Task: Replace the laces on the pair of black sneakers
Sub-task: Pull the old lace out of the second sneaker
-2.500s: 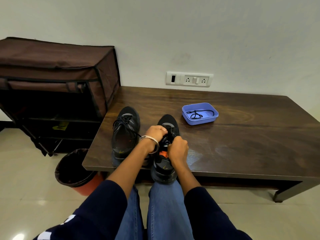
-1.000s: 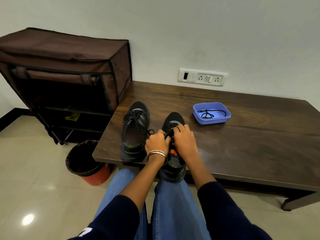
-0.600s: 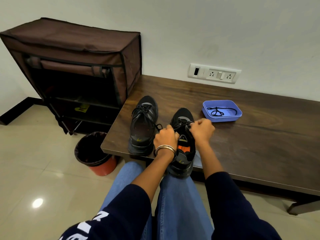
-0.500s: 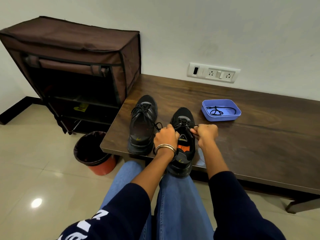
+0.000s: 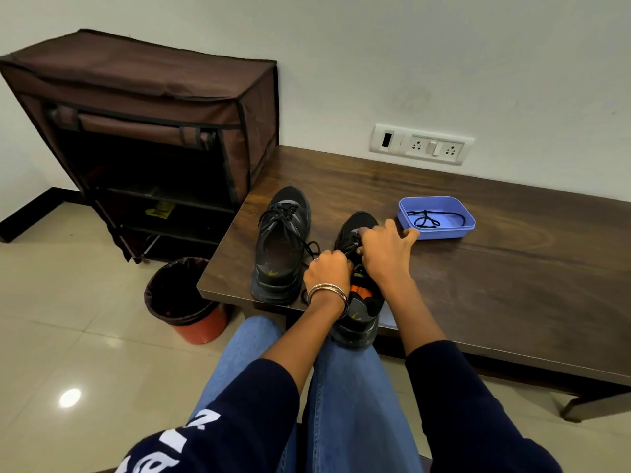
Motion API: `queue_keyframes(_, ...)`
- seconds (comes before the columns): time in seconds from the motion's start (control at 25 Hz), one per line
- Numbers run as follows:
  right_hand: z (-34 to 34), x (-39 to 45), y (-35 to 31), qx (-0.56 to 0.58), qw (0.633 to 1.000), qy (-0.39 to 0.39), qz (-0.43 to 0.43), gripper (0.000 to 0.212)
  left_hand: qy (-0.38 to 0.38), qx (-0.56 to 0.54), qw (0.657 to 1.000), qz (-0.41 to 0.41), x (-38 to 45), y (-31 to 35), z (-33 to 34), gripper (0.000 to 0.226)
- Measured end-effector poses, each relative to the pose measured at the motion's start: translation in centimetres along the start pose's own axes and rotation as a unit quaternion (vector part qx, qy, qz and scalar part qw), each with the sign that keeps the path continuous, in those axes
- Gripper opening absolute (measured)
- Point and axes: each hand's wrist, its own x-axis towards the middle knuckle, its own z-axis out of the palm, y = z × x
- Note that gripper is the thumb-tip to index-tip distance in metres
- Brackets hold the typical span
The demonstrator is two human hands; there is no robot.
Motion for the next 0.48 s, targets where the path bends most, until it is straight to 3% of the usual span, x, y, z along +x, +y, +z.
queue_keyframes(0.16,-0.1,-0.4,0.3,-0.015,1.0,-0.018,0.003,0.015,0.008,0.003,1.0,-0.007,0.1,0.1,0.6,0.028)
queue_keyframes(0.24,-0.1,-0.5,1.3,0.129,0.985,0.032,0.11,0.018,0.013,0.004,1.0,-0.01,0.2,0.1,0.5,0.028)
queue_keyframes(0.28,-0.3,-0.5,2.1,0.28,0.936,0.062,0.203,0.019,0.013,0.002,1.0,-0.01,0.3,0.1,0.6,0.029)
queue_keyframes(0.32,-0.6,-0.5,3.1,0.447,0.839,0.09,0.296,0.019,0.012,0.002,1.0,-0.009,0.3,0.2,0.7,0.03)
queue_keyframes(0.36,-0.6,-0.7,4.0,0.573,0.716,0.117,0.382,0.018,0.013,0.004,1.0,-0.009,0.3,0.2,0.8,0.03)
queue_keyframes(0.4,-0.5,-1.1,4.6,0.623,0.624,0.14,0.45,0.017,0.014,0.004,1.0,-0.008,0.2,0.2,0.8,0.03)
queue_keyframes(0.44,-0.5,-1.4,4.9,0.616,0.604,0.146,0.484,0.014,0.015,0.001,1.0,-0.008,0.3,0.2,0.8,0.03)
queue_keyframes(0.48,-0.3,-1.7,4.9,0.577,0.642,0.145,0.484,0.011,0.016,-0.004,1.0,-0.009,0.3,0.2,0.9,0.03)
